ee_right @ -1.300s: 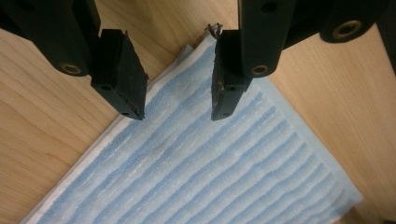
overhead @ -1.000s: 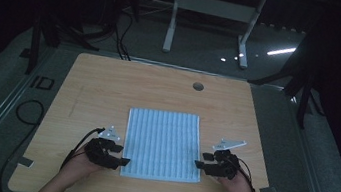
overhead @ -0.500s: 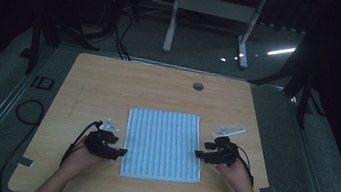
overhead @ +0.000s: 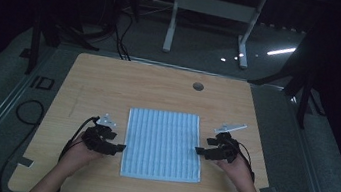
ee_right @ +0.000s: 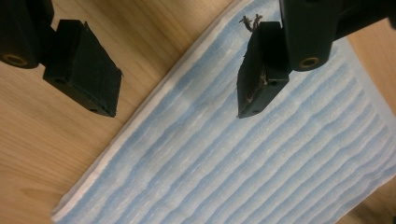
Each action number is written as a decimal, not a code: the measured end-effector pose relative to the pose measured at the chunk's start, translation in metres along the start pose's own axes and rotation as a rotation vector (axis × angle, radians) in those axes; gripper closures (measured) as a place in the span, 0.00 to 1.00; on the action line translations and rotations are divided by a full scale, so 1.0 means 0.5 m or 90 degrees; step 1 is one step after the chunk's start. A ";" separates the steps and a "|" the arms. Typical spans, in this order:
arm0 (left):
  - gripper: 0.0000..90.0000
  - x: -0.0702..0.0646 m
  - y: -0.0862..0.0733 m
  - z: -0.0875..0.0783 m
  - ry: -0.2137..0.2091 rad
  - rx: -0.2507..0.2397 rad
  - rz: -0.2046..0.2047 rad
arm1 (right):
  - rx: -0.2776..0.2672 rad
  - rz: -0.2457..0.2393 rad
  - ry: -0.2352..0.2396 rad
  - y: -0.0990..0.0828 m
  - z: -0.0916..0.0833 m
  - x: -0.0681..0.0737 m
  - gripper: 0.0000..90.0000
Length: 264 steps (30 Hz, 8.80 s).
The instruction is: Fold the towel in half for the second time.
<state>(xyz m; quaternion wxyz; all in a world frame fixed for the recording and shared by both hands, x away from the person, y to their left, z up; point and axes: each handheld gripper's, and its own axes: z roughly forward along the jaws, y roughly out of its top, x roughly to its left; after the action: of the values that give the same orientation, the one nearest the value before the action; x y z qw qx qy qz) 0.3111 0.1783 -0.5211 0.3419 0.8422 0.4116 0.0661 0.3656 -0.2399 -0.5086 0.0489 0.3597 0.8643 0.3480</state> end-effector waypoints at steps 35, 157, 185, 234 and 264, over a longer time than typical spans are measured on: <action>0.40 0.072 0.130 0.071 0.088 0.009 0.011 | 0.015 0.042 -0.070 0.146 0.076 -0.107 0.63; 0.62 -0.103 -0.018 0.044 -0.072 -0.001 0.096 | -0.012 -0.102 -0.016 -0.069 -0.013 0.137 0.77; 0.59 0.003 0.038 0.092 -0.030 -0.008 0.065 | 0.043 -0.102 -0.031 0.033 0.113 0.052 0.66; 0.15 0.041 0.099 0.084 -0.045 -0.072 0.046 | -0.056 -0.083 0.030 0.125 0.117 0.010 0.17; 0.02 0.072 -0.034 0.018 -0.004 -0.107 -0.007 | -0.109 -0.107 -0.057 -0.013 0.047 -0.037 0.14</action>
<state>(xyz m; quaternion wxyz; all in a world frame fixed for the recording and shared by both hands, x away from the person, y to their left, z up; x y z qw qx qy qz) 0.3270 0.2076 -0.5447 0.4132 0.8085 0.4078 0.0962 0.3832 -0.2420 -0.5335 0.1470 0.2959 0.8554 0.3990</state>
